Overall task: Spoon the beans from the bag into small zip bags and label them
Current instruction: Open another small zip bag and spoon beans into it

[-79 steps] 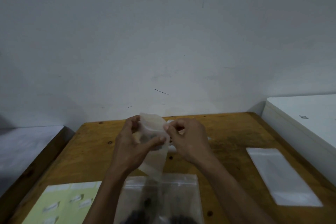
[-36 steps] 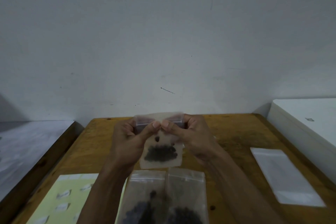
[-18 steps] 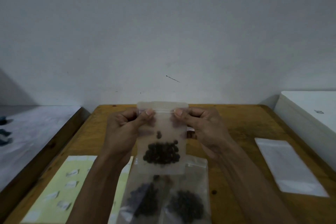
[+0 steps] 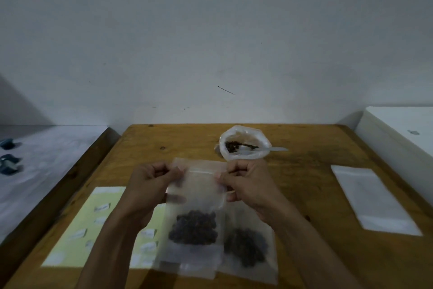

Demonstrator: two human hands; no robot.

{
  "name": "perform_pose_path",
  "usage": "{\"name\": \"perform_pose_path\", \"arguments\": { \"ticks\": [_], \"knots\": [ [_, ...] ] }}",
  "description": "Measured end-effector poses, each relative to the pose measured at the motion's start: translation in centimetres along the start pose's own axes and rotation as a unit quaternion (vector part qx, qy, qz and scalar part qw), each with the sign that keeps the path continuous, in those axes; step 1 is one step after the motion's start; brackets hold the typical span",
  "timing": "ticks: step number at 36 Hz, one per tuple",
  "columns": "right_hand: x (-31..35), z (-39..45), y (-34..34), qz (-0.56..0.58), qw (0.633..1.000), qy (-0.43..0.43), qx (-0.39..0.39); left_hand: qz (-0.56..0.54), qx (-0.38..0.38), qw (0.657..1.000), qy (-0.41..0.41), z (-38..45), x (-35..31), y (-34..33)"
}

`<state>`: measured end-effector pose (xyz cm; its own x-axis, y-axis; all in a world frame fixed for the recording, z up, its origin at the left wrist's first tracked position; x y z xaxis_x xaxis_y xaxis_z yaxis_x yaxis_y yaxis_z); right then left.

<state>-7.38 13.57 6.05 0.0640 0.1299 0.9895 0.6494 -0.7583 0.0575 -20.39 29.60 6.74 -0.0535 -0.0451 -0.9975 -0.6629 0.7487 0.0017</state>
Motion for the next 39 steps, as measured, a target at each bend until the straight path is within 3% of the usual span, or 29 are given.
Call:
{"name": "perform_pose_path", "arguments": {
  "ticks": [4, 13, 18, 28, 33, 39],
  "knots": [
    [-0.6, 0.6, -0.1, -0.171, 0.983, 0.048, -0.039, 0.133, -0.032, 0.990, -0.022, 0.6, 1.5, 1.2],
    [-2.2, 0.9, -1.2, -0.461, 0.883, 0.032, -0.082, 0.396, -0.087, 0.912, -0.060, 1.4, 3.3, 1.6],
    [-2.2, 0.8, -1.6, -0.469, 0.879, 0.039, -0.075, 0.409, -0.099, 0.904, -0.073, 1.4, 3.1, 1.3],
    [0.8, -0.5, 2.3, -0.385, 0.905, 0.127, -0.127, 0.344, -0.115, 0.909, -0.204, 0.5, -2.6, -3.4],
    [1.8, -2.1, 9.5, -0.366, 0.901, 0.123, -0.195, 0.309, -0.057, 0.918, -0.240, 0.0, -4.3, -9.8],
    [-0.9, -3.0, 21.3, -0.351, 0.892, 0.009, -0.283, 0.301, 0.071, 0.917, -0.253, -0.2, -4.2, -20.9]
  ]
}}
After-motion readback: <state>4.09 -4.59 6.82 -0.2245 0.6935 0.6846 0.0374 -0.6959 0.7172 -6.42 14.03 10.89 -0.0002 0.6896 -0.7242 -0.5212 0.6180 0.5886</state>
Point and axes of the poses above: each hand's wrist, its own z-axis towards the middle knuckle, its own y-axis out of the back of the hand, x = y × z, the point moved 10 cm from there along z, towards the middle knuckle, and after that the axes turned 1 degree about -y, right-handed, at the moved point
